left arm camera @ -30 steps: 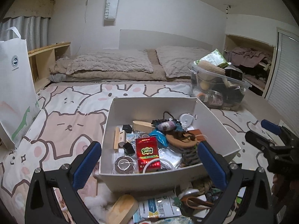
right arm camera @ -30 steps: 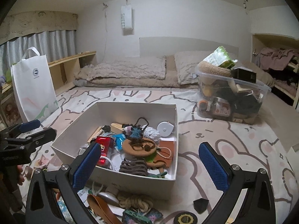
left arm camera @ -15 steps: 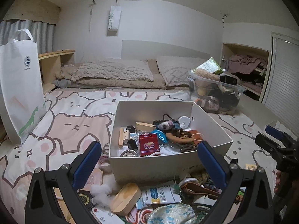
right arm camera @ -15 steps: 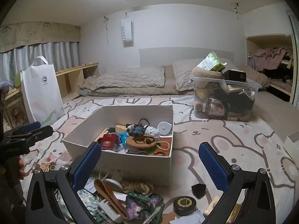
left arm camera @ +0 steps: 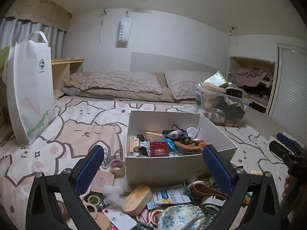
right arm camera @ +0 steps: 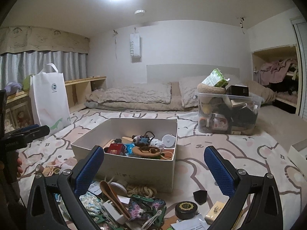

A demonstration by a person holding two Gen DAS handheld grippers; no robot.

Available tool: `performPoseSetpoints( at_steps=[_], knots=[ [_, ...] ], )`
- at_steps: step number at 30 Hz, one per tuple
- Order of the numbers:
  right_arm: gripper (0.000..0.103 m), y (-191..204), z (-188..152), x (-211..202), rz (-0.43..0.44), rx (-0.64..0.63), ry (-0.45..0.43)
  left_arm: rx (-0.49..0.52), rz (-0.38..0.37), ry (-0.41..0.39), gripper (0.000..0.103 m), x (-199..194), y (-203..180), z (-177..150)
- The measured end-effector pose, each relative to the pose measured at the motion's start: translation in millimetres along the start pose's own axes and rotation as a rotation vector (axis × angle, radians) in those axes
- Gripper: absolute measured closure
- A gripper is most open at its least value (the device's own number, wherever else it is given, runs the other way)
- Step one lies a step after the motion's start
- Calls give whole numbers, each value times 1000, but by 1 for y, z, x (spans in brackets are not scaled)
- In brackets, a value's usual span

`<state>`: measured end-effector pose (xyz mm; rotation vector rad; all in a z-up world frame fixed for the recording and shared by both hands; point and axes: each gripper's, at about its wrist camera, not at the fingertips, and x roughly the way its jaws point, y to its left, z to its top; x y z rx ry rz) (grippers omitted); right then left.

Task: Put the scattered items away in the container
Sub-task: 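Withdraw both open grippers from the shoe box back toward the scattered items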

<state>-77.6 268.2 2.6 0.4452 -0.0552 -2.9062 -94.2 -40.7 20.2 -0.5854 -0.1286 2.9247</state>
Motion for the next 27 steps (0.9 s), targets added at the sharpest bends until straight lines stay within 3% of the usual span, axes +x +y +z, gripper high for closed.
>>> performPoseSetpoints(
  at_steps=[11, 22, 27],
  knots=[
    [0, -8, -11, -2, -37, 1, -35, 3, 32, -43, 0, -9, 6, -8],
    [0, -17, -11, -5, -40, 13, -70, 21, 39, -30, 0, 1, 5, -16],
    [0, -20, -18, 2, -55, 7, -46, 15, 47, -40, 0, 9, 7, -21]
  ],
)
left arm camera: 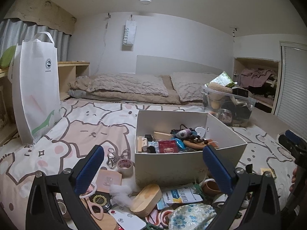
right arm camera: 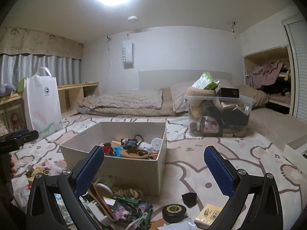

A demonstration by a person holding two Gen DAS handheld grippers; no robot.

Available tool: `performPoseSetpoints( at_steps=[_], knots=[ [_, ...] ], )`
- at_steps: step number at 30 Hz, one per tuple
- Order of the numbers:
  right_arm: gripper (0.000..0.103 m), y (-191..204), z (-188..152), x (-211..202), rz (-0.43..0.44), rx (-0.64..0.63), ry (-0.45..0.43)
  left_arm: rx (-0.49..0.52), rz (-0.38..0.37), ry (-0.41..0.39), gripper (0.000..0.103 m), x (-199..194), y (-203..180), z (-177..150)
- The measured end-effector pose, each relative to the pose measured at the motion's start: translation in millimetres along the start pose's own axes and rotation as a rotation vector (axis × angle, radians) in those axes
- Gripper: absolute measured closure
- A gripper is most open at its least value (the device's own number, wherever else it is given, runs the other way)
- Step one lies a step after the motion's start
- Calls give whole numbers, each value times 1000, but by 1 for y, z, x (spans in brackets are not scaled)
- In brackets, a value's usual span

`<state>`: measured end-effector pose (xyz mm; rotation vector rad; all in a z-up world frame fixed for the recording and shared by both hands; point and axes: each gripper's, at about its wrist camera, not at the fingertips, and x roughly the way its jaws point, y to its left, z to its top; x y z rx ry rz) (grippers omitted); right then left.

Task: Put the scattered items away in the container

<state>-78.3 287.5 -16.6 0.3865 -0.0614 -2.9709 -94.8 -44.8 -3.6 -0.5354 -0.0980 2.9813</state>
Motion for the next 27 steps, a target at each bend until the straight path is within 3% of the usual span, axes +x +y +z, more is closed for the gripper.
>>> performPoseSetpoints(
  at_steps=[7, 13, 20, 27],
  knots=[
    [0, -8, -11, 8, -12, 29, 37, 53, -5, 2, 0, 9, -3, -10],
    [0, -23, -22, 16, -27, 64, 86, 34, -21, 112, 0, 26, -4, -17],
    [0, -49, -42, 38, -100, 133, 210, 19, -9, 188, 0, 40, 2, -27],
    [0, -56, -60, 54, -156, 109, 339, 22, -82, 274, 1, 53, 10, -37]
  ],
)
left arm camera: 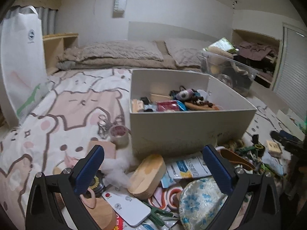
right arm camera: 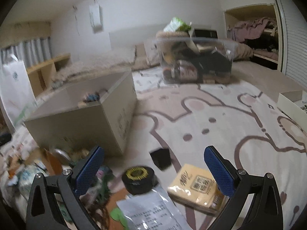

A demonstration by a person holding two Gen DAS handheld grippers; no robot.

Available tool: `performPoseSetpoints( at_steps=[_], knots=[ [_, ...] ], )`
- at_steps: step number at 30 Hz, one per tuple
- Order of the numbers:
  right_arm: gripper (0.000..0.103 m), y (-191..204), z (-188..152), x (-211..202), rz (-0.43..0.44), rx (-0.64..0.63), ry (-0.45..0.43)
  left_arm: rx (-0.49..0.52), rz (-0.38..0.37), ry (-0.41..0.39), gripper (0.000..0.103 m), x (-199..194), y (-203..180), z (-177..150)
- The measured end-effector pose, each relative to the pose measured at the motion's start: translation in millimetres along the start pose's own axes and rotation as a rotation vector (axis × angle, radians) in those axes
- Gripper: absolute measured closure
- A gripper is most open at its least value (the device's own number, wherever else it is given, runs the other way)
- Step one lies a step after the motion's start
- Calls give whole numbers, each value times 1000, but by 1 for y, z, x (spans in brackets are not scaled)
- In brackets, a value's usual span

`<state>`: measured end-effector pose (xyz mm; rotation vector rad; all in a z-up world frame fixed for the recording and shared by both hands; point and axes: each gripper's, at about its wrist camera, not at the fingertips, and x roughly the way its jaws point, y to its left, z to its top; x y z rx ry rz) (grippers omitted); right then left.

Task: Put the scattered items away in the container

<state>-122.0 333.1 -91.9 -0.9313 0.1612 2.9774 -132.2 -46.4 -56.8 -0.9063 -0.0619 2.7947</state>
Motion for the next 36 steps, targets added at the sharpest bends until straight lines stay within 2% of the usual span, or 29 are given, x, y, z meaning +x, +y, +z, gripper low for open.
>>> performPoseSetpoints(
  at_steps=[4, 8, 14, 16, 19, 21, 24, 25, 31, 34, 36],
  knots=[
    [0, 5, -7, 11, -21, -45, 62, 4, -17, 57, 18, 10, 3, -5],
    [0, 11, -14, 21, -37, -73, 105, 14, -21, 131, 22, 24, 4, -14],
    [0, 15, -18, 20, -8, -110, 98, -29, -45, 236, 22, 46, 13, -25],
    [1, 15, -17, 19, 2, -108, 93, -34, -62, 247, 22, 47, 13, -26],
    [16, 14, -16, 17, 18, -96, 83, -31, -97, 231, 22, 41, 11, -26],
    [21, 13, -15, 16, 30, -86, 80, -29, -140, 211, 22, 36, 9, -24],
    [22, 13, -14, 15, 53, -76, 73, -17, -225, 195, 22, 31, 4, -20],
    [22, 13, -14, 14, 62, -74, 72, -13, -231, 207, 22, 35, 3, -18],
    [22, 16, -13, 14, 87, -71, 71, -4, -185, 318, 22, 63, 10, -16],
    [22, 17, -13, 14, 97, -72, 74, -10, -146, 345, 22, 69, 21, -19],
    [22, 18, -14, 15, 100, -76, 78, -16, -154, 363, 22, 72, 25, -22]
  ],
)
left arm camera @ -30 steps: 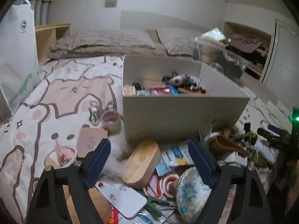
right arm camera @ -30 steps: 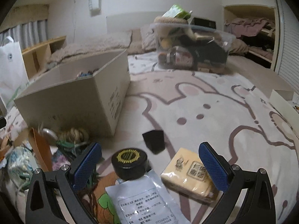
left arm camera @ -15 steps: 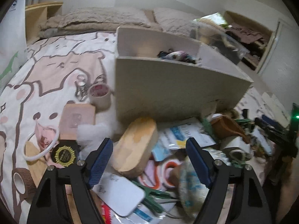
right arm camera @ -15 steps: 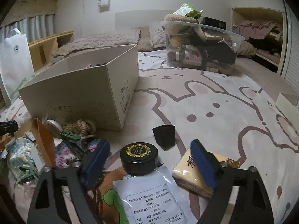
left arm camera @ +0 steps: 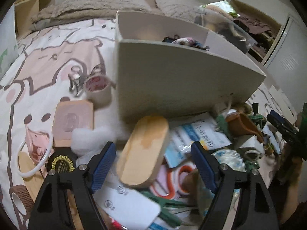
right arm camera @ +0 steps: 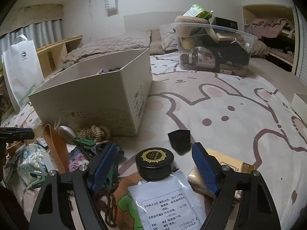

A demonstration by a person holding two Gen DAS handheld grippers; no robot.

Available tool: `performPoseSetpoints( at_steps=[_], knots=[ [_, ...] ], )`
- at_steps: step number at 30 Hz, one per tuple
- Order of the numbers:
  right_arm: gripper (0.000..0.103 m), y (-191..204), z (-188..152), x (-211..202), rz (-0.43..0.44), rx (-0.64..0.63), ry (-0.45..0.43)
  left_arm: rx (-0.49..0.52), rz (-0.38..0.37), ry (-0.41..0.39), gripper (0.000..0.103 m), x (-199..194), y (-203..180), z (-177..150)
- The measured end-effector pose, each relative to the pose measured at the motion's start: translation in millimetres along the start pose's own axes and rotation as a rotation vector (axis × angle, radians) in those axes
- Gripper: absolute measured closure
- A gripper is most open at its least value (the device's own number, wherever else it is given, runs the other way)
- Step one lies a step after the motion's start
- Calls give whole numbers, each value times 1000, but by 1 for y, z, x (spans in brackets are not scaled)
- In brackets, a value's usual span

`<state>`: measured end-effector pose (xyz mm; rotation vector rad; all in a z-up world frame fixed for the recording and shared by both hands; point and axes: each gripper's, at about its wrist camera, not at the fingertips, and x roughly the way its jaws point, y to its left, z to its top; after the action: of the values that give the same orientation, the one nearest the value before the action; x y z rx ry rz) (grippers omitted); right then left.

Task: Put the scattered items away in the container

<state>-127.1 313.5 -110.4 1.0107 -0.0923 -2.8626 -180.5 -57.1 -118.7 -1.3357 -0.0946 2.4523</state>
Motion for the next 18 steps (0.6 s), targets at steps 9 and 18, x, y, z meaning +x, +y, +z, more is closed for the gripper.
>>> performPoseSetpoints(
  at_steps=[9, 18],
  knots=[
    [39, 6, -6, 14, -29, -23, 75, 18, -14, 72, 22, 16, -7, -4],
    [50, 6, -10, 29, -79, -12, 126, -44, -23, 82, 25, 26, -4, 3]
  ],
)
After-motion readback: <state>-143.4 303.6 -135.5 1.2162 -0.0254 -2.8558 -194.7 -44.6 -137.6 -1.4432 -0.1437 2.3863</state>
